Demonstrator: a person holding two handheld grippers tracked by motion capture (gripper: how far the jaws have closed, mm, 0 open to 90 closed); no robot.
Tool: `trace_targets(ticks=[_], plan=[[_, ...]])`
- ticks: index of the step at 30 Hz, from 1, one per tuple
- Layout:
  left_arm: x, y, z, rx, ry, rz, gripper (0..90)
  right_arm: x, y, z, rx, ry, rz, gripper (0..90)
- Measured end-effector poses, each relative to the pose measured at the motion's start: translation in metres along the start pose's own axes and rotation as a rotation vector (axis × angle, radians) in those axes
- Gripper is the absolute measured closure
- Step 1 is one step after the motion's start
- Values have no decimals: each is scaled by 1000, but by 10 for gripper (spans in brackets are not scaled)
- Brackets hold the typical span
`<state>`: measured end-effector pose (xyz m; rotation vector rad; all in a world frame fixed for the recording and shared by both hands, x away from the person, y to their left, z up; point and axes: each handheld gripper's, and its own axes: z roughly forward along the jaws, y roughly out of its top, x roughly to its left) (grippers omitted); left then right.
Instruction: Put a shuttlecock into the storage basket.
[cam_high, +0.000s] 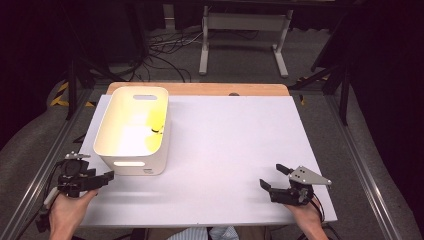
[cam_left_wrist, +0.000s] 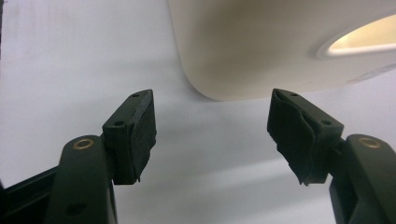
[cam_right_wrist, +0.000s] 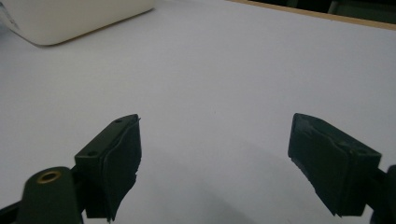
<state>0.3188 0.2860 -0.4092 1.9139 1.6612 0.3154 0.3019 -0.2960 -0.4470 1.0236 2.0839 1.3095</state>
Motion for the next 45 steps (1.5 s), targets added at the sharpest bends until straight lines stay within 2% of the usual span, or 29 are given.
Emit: trace_targets(ticks=[3,9,16,28,36,45], plan=[[-1,-1,2,1,-1,8,332,0,0,0,0,0,0,178],[-4,-5,2,-29,-20,3,328,0,0,0,0,-1,-1,178],[-5,-8,4,-46,-22,0,318,0,0,0,-1,-1,-2,178],[-11,-12,7,-67,-21,23,313,0,0,0,-1,-1,0,178],[-13,-17,8,-100,-30,23,308,0,0,0,-1,-1,-1,178],[-18,-24,11,-145,-31,60,286,0,0,-2,-8,2,1,178]])
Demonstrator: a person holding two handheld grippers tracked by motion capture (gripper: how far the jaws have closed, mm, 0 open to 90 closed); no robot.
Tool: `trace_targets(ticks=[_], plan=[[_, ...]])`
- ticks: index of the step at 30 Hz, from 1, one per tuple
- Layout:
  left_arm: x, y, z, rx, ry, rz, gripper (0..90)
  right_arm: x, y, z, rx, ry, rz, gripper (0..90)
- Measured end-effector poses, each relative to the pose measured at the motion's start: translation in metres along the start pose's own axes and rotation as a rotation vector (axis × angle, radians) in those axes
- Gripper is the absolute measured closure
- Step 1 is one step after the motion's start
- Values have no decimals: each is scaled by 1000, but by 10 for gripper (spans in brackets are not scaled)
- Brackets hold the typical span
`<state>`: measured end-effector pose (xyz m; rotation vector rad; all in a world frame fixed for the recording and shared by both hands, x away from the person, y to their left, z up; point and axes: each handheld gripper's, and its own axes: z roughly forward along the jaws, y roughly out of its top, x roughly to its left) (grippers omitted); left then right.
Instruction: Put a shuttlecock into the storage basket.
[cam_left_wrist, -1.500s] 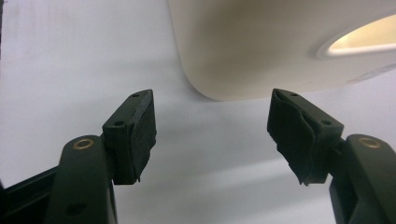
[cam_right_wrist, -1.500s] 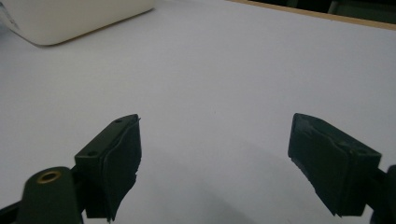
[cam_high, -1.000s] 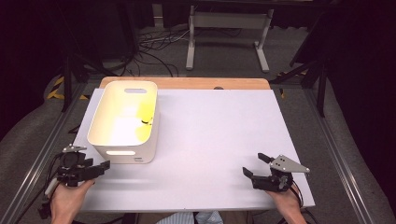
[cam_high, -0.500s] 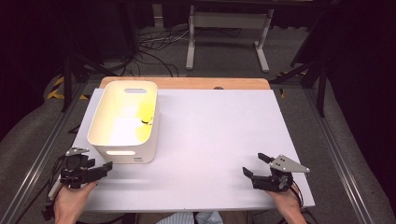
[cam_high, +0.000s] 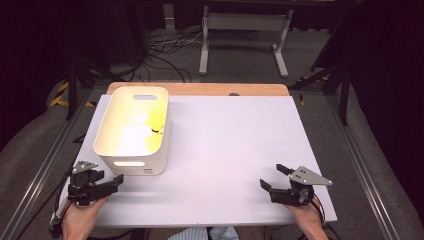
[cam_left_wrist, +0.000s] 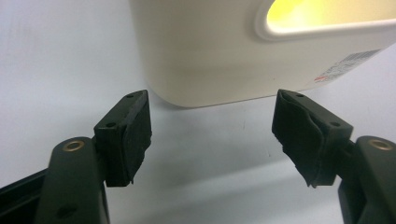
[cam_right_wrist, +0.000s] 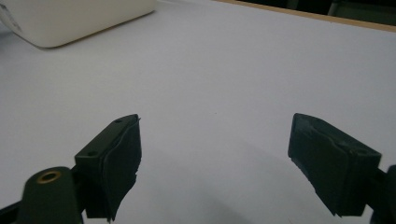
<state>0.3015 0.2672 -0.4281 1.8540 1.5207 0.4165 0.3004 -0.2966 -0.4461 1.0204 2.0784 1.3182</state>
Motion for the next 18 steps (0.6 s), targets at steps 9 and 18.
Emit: trace_targets(ticks=[9,18], plan=[[-3,-7,3,-26,-20,-2,271,1,0,-2,-6,1,0,178],[-4,-14,3,-76,-33,5,257,0,0,-6,-10,-3,7,177]])
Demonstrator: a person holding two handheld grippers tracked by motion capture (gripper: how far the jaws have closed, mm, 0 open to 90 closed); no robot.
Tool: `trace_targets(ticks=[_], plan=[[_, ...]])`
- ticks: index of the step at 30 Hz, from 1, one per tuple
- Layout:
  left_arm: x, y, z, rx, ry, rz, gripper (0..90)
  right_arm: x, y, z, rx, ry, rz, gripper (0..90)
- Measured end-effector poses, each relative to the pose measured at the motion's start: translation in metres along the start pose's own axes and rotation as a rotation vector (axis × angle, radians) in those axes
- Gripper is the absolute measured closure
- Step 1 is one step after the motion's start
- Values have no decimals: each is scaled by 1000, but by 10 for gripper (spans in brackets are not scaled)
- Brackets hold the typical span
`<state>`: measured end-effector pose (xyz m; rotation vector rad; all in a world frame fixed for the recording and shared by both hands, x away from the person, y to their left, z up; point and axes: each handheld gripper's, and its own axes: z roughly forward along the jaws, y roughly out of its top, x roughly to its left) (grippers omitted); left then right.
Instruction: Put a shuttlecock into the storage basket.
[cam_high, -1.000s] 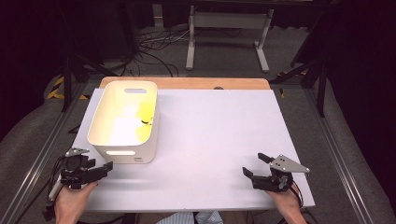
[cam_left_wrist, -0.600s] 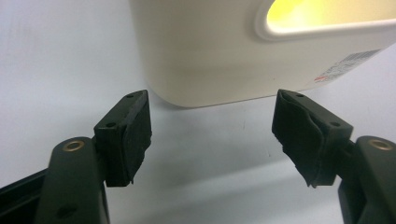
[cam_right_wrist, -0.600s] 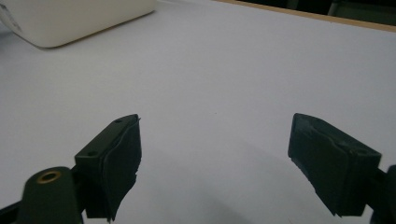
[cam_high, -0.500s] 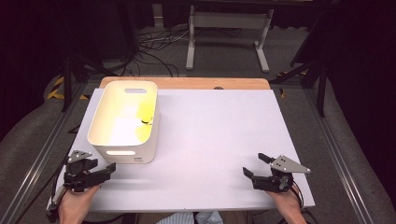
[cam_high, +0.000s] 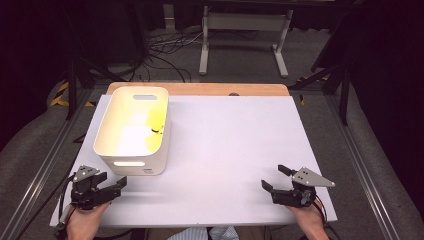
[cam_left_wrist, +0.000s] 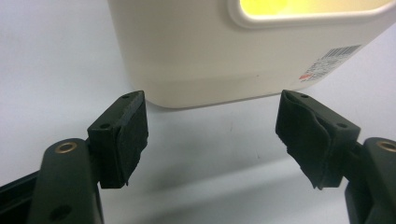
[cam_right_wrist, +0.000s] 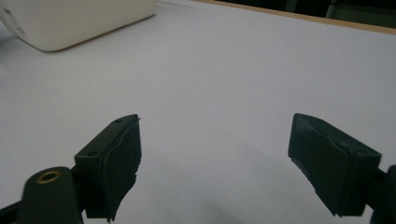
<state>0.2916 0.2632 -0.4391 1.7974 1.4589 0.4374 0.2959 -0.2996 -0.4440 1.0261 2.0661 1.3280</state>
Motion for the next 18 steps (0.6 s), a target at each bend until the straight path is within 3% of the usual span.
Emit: trace_targets(ticks=[5,11,18], plan=[[2,-7,0,-53,-22,-24,246,-1,-1,-2,0,-3,7,176],[3,-10,-3,-105,-14,-5,245,-2,-1,-5,-3,-8,17,176],[3,-12,0,-103,-19,1,240,-2,-2,-6,1,-5,24,174]])
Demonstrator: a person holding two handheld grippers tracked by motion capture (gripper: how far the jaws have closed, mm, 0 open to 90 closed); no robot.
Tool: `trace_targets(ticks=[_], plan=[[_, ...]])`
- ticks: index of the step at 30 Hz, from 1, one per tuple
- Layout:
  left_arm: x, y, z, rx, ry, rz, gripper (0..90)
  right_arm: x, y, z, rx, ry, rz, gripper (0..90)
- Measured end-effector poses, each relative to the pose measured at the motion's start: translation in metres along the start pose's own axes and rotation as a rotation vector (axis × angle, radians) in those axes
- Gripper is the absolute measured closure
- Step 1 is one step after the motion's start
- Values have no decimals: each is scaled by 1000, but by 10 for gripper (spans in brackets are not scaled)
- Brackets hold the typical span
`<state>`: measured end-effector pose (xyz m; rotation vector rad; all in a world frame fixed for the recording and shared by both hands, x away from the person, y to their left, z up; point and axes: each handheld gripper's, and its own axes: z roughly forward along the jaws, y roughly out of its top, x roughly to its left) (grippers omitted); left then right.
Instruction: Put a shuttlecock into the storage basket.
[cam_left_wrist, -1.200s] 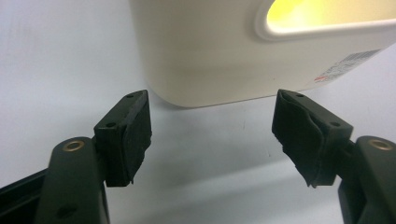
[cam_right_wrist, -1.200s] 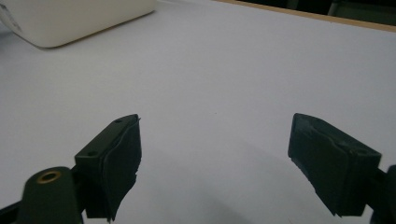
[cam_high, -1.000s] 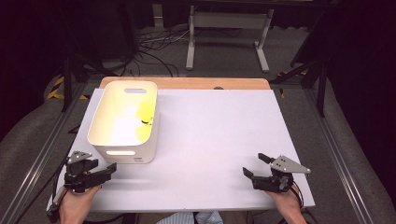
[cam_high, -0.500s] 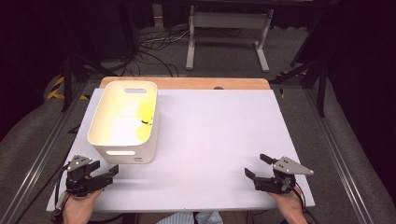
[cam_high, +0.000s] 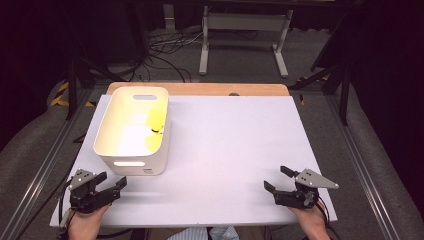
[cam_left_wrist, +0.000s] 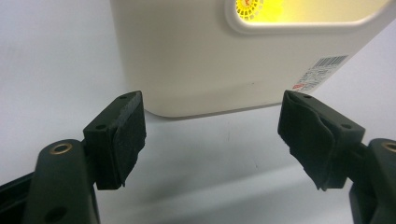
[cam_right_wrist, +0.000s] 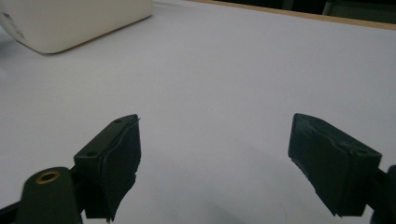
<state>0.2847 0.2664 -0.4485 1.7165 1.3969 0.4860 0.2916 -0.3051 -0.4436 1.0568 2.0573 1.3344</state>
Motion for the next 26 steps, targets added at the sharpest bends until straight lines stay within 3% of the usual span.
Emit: trace_targets(ticks=[6,26], plan=[[3,0,0,-9,-9,-6,240,2,0,1,16,4,-23,173],[3,1,3,-7,-18,0,230,-2,0,-1,-2,-5,-1,167]])
